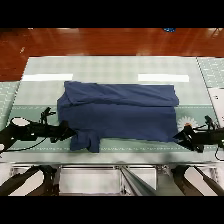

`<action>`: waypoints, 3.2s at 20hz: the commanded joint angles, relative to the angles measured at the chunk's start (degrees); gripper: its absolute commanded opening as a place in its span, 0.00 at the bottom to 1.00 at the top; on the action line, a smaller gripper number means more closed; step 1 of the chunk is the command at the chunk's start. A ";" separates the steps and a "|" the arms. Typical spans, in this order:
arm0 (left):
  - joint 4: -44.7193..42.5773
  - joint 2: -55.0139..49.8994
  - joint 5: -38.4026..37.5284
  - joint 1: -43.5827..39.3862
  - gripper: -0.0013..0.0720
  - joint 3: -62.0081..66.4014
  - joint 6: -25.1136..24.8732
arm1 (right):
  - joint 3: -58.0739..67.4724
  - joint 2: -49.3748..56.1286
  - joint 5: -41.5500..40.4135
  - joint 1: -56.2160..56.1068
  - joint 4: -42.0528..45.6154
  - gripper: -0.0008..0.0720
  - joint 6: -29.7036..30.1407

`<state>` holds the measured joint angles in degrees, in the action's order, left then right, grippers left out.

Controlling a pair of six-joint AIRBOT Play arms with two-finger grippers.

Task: Fold the shirts.

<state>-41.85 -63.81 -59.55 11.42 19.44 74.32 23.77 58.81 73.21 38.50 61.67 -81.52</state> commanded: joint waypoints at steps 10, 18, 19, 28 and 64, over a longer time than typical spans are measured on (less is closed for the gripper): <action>0.98 -0.09 -4.17 4.15 0.05 14.47 -0.39 | 6.84 5.62 -2.47 -5.53 -16.61 0.04 11.74; 1.46 -19.93 -1.81 -1.29 0.05 40.19 3.02 | 19.74 16.24 -8.81 -9.05 -29.86 0.04 16.50; 1.46 -23.17 -2.21 -1.68 0.05 44.04 4.17 | 22.62 18.60 -9.27 -10.78 -29.81 0.04 16.44; 1.57 -42.71 -8.63 -3.54 0.05 69.42 8.92 | 45.05 35.87 -11.93 -15.17 -29.81 0.04 11.65; -15.15 5.81 12.83 -11.47 0.68 27.43 7.39 | 43.01 40.11 -11.82 -20.13 -28.06 0.04 12.66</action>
<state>-59.16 -57.58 -48.71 1.13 47.13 81.71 63.79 98.94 59.88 22.35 35.20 -69.41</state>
